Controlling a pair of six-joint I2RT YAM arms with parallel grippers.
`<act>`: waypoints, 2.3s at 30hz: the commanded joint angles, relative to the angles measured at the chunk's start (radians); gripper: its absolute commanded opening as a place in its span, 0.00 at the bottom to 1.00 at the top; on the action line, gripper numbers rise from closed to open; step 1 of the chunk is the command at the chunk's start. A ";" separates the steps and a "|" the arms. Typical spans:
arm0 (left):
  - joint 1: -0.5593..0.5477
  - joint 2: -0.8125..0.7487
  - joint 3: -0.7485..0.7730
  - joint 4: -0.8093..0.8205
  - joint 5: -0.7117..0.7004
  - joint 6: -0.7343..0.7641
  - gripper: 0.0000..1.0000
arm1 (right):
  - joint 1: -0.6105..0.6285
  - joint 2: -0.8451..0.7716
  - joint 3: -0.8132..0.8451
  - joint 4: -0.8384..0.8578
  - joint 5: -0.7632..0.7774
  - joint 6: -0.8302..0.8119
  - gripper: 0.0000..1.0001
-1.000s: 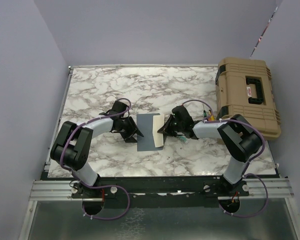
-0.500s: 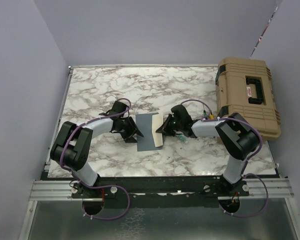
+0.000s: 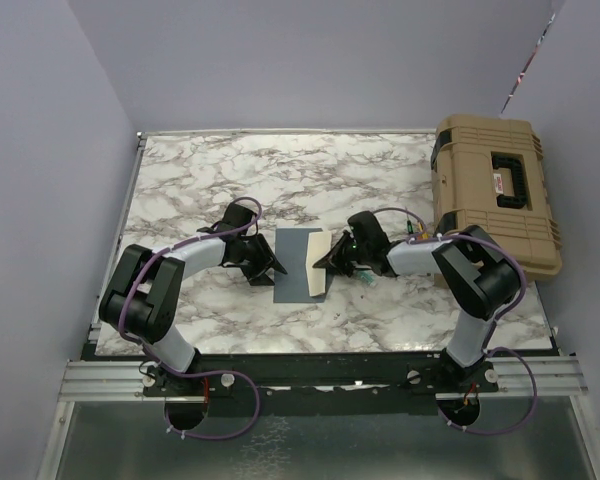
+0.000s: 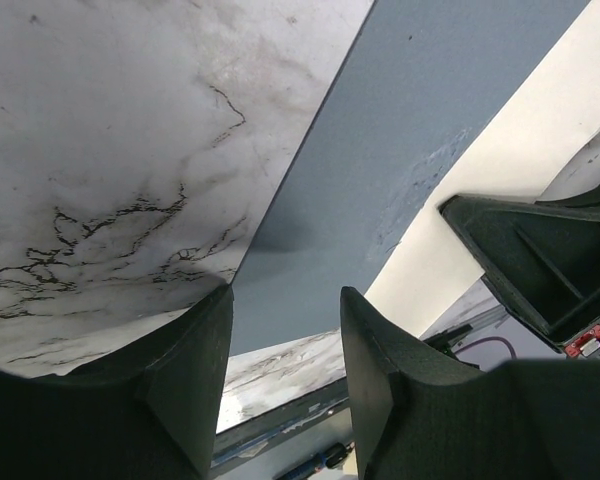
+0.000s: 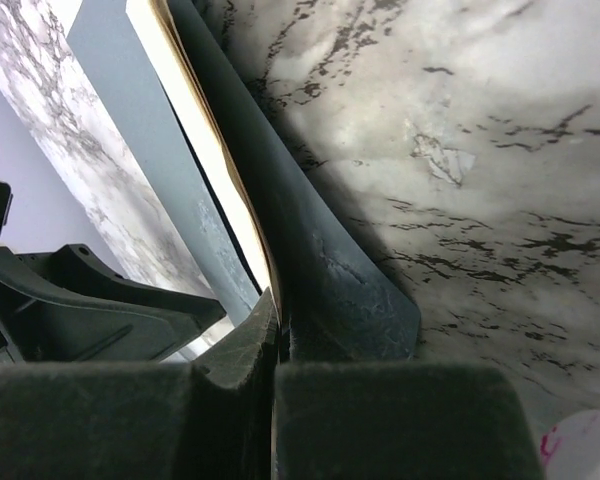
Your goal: Place the letter into the envelope and seal it
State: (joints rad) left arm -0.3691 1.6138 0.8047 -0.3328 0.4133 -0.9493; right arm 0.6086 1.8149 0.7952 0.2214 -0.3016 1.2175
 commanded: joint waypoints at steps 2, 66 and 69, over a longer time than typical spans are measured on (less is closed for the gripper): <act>-0.010 0.000 -0.018 0.024 -0.081 -0.003 0.49 | -0.009 0.022 -0.051 -0.018 -0.064 0.071 0.00; -0.038 0.039 0.024 0.094 -0.167 0.149 0.44 | -0.075 0.202 0.145 -0.170 -0.290 -0.199 0.00; -0.037 0.038 0.034 0.073 -0.198 0.159 0.44 | -0.075 0.172 0.165 -0.218 -0.252 -0.249 0.00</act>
State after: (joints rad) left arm -0.3996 1.6161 0.8272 -0.2508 0.2855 -0.8276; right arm 0.5278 1.9934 0.9524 0.2005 -0.6300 1.0702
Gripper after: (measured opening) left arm 0.440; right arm 0.005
